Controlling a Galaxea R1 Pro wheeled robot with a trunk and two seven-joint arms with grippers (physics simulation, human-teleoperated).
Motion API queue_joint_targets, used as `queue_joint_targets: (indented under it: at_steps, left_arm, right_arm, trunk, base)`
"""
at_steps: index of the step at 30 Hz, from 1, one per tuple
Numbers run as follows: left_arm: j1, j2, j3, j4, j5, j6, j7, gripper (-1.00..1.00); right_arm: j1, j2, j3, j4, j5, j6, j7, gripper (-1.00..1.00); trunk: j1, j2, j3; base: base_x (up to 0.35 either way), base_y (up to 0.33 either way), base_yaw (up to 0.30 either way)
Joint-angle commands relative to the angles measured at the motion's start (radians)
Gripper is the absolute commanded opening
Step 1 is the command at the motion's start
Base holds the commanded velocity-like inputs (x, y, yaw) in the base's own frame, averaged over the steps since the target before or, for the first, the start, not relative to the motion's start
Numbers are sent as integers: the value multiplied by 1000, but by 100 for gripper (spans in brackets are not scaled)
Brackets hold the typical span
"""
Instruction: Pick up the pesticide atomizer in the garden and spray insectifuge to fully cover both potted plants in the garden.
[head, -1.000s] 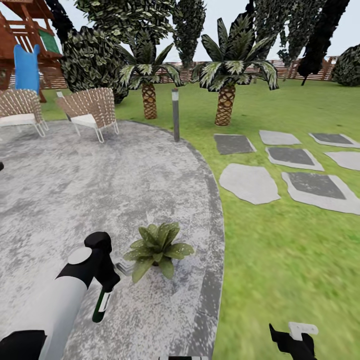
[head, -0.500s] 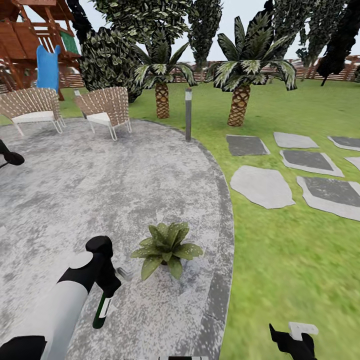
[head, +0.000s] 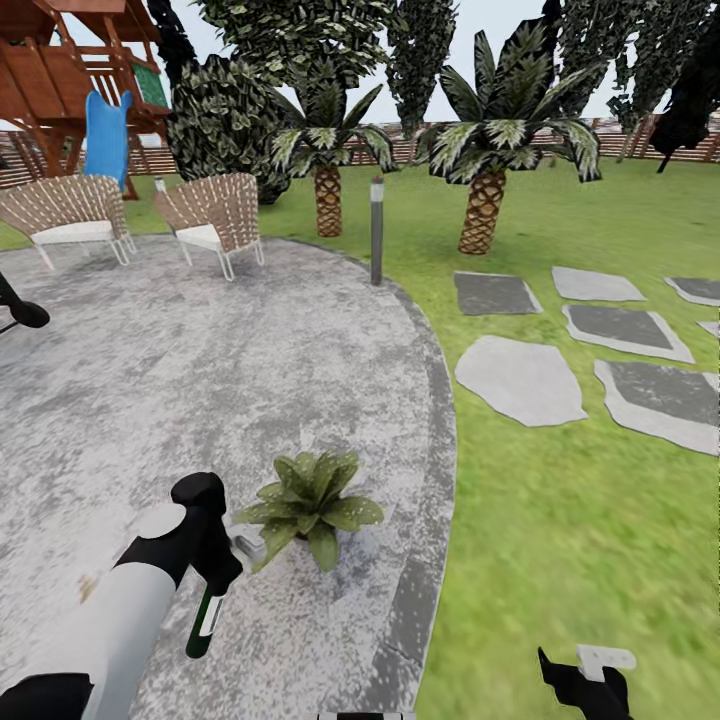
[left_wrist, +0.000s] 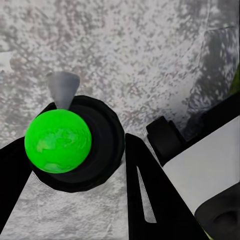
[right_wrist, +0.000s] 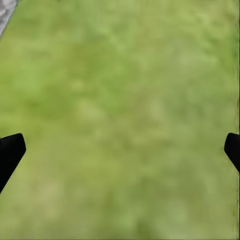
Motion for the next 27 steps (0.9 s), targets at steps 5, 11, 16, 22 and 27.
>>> queue_joint_targets:
  at_steps: [5, 11, 16, 22, 27]
  left_arm:
    - [0, 1, 4, -1, -10, 11, -10, -100]
    - [-12, 2, 3, -2, -10, 13, -10, -100]
    - [-37, -9, 1, -2, -15, 14, -10, -100]
    - [-103, -12, -10, -1, -23, 6, -10, -100]
    - [-128, 10, -28, -11, -48, -8, 9, -100]
  right_arm:
    - [-1, 0, -8, 1, 4, -5, 8, 100]
    - [-1, 2, -7, 1, 4, -5, 8, 100]
    - [-1, 3, -7, 1, 4, -5, 8, 100]
    - [-1, 0, -7, 1, 6, -5, 8, 100]
    - [0, 16, -9, 4, 6, -3, 2, 100]
  trunk:
    - [0, 0, -1]
    - [0, 0, -1]
    - [0, 0, -1]
    - [0, 0, -1]
    - [0, 0, -1]
  base:
    - [8, -268, 33]
    - [-176, -157, 254]
    - [220, -13, 273]
    - [334, -1, 60]
    - [68, 0, 1]
